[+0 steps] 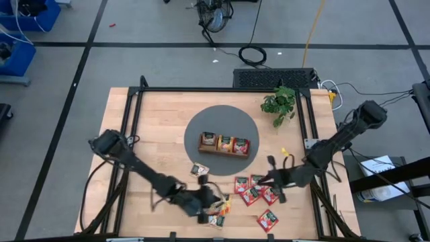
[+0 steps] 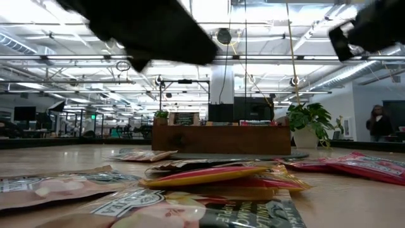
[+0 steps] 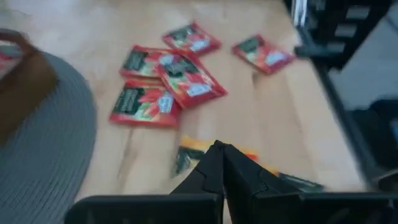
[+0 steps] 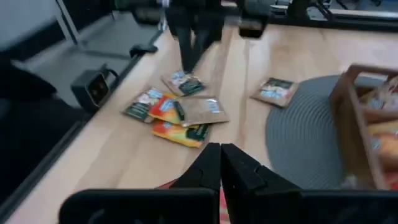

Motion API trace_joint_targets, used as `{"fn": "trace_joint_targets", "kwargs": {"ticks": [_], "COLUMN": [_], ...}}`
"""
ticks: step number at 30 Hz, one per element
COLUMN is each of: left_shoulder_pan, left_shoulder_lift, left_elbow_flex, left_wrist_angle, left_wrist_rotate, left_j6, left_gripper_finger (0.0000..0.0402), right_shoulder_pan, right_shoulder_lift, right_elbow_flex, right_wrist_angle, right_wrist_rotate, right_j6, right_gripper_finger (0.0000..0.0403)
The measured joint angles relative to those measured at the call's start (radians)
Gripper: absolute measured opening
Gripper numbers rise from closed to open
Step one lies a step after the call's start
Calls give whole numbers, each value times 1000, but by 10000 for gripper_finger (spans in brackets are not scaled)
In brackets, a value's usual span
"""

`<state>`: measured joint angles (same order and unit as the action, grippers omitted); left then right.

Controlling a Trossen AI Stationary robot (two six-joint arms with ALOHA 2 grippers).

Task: Pick & Place Tea
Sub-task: Put the red tea bag into the right section of the wooden organizer

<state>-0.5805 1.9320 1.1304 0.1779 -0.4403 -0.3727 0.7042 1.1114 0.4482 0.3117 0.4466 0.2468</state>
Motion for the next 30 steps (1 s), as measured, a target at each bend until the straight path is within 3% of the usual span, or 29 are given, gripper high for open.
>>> {"fn": "trace_joint_targets", "kwargs": {"ticks": [7,11,16,22,30], "left_shoulder_pan": [105,153,186,161,139], "left_shoulder_lift": [168,258,314,353,356], "left_elbow_flex": [223,381,525,504,505], "left_wrist_angle": [15,-35,-136,-167,-149], "left_wrist_rotate": [280,403,441,449,423], "left_j6": [270,322,219,185,191], "left_gripper_finger": [10,6,17,4,23], "right_shoulder_pan": [37,36,29,19,-28], "right_shoulder_lift": [16,53,90,162,318], "right_elbow_flex": [-194,-229,-239,-238,-235], "right_wrist_angle": [353,379,382,420,582], "right_wrist_rotate": [2,-1,-3,-29,-76], "right_j6": [77,90,85,158,130], "right_gripper_finger": [0,0,0,2,8]}}
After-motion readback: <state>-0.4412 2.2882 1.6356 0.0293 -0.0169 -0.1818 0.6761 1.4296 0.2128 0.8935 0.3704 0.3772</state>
